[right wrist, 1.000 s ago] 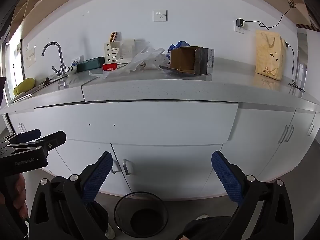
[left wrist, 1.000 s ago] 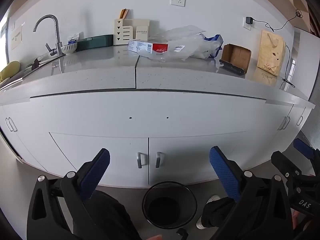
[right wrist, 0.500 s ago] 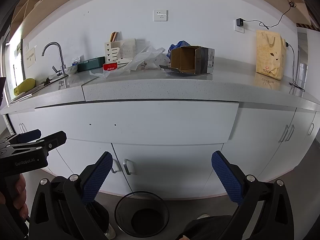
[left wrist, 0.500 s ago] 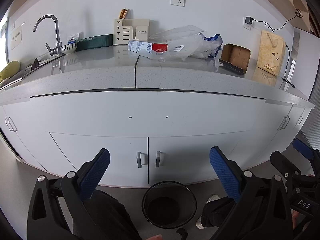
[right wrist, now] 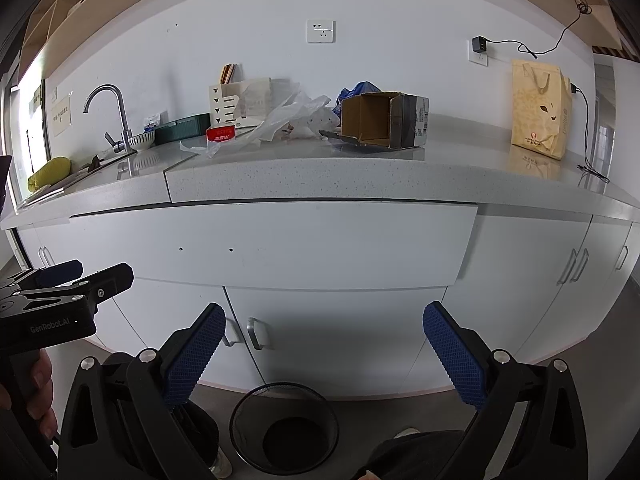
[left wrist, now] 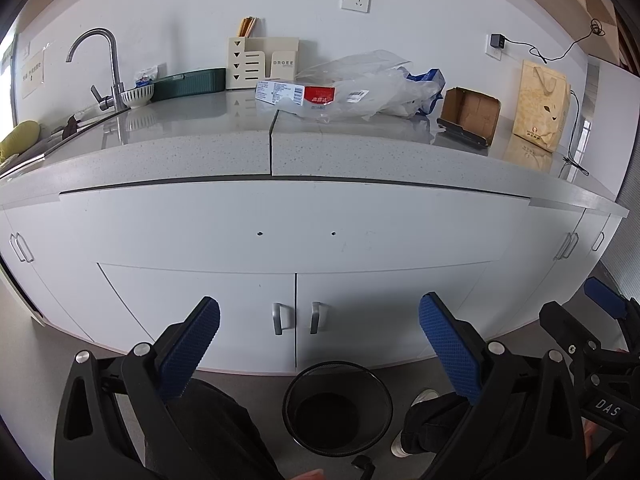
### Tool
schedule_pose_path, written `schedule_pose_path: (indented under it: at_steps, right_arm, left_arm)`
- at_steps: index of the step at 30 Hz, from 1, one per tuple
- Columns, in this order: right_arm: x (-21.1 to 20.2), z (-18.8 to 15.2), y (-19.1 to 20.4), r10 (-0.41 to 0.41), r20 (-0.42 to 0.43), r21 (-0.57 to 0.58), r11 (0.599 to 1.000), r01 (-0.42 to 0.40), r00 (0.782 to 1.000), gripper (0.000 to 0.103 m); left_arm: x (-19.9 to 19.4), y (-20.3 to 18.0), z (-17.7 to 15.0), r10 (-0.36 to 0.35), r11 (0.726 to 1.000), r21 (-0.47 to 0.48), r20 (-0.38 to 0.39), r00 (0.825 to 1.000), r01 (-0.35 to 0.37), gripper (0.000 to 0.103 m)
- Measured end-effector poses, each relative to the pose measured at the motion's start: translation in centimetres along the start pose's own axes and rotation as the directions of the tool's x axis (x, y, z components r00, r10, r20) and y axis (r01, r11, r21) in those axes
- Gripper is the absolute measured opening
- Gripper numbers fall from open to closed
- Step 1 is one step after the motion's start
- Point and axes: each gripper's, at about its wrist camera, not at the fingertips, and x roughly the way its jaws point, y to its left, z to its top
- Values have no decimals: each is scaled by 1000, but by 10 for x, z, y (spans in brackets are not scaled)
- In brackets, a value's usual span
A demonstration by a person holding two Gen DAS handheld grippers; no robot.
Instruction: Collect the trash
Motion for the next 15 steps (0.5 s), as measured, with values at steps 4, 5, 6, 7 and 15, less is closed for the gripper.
schedule_pose_path:
  at_steps: [4, 5, 6, 7, 15]
  right_arm:
    - [1, 0, 0, 0, -1, 2, 1000, 0, 1000, 100]
    - [1, 0, 0, 0, -3, 3, 1000, 0, 1000, 100]
    - [0, -1, 0, 0, -3, 4, 1000, 0, 1000, 100]
    - [-1, -1, 0, 1, -3, 4, 1000, -1, 1000, 100]
    - [-1, -1, 1, -1, -3, 3, 1000, 1, 1000, 100]
  left_arm:
    - [0, 0, -1, 0, 1000, 2, 0, 1000, 0, 99]
    - [0, 0, -1, -1, 1000, 2, -1, 1000, 1, 99]
    - [-1, 0, -1, -2, 1000, 3, -1, 1000, 2, 99]
    - [-1, 0, -2, -1, 1000, 3, 0, 1000, 1, 99]
    - [1, -1, -2, 1, 1000, 7, -10, 1000, 0, 99]
